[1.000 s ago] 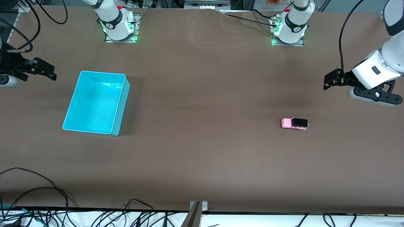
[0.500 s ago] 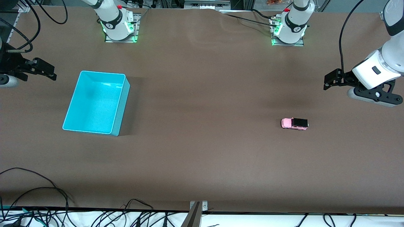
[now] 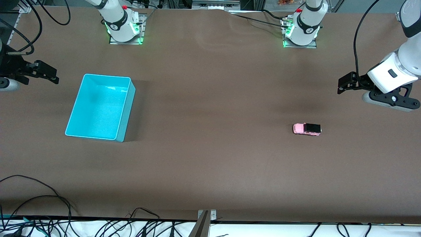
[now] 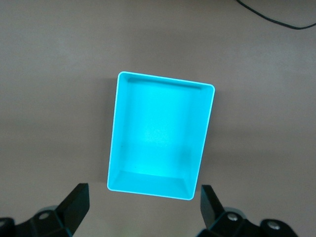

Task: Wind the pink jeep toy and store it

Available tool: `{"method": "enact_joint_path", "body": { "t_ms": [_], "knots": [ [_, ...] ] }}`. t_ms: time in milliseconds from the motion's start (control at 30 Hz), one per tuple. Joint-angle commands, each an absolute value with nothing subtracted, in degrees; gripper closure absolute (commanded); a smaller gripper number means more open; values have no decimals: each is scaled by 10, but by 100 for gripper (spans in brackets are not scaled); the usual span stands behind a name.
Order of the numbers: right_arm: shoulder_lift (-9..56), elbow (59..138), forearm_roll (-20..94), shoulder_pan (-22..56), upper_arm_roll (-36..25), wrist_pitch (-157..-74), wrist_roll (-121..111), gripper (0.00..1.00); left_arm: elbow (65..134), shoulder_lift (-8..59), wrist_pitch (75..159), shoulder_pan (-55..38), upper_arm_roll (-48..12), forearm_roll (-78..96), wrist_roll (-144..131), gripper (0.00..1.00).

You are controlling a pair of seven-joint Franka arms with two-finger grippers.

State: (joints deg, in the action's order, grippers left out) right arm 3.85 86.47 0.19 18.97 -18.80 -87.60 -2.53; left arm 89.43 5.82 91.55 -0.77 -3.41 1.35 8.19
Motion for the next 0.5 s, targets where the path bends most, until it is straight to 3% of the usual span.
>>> {"method": "enact_joint_path", "body": {
  "t_ms": [0, 467],
  "knots": [
    [36, 860, 12, 188, -188, -876, -25, 0, 875, 70, 904, -7, -36, -1, 96, 0],
    [36, 860, 12, 188, -188, -876, -25, 0, 876, 109, 906, -9, -36, 0, 195, 0]
  ]
}}
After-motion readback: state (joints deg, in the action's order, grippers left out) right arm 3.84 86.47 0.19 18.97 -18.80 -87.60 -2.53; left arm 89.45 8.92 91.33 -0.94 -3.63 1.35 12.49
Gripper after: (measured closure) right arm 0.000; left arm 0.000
